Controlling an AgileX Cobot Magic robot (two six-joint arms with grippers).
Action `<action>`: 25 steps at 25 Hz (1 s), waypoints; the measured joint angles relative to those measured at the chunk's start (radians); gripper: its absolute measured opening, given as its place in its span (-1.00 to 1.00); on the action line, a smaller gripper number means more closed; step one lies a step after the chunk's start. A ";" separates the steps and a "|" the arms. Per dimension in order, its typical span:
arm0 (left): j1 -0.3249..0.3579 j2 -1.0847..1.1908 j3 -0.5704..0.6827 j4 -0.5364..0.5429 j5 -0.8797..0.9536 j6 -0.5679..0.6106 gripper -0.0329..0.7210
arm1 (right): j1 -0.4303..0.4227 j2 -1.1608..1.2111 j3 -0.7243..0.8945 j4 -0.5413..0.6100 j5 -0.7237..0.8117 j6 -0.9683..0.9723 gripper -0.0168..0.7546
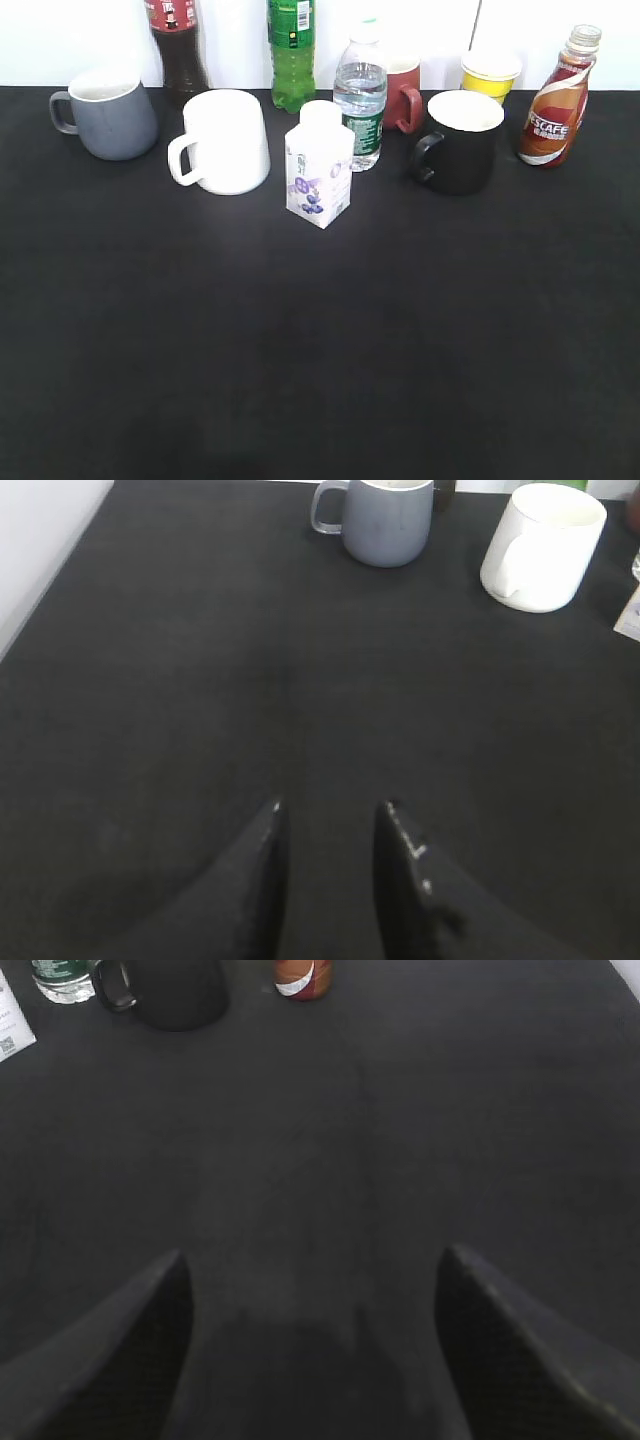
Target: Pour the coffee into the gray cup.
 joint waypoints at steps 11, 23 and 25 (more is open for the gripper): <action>0.000 0.000 0.000 -0.002 0.000 0.000 -0.31 | 0.000 0.000 0.000 0.000 0.000 0.000 0.57; 0.000 0.000 0.000 0.000 0.000 0.000 -0.31 | 0.000 0.000 0.000 0.000 0.000 0.000 0.57; 0.000 0.000 0.000 0.000 0.000 0.000 -0.31 | 0.000 0.000 0.000 0.000 0.000 0.000 0.57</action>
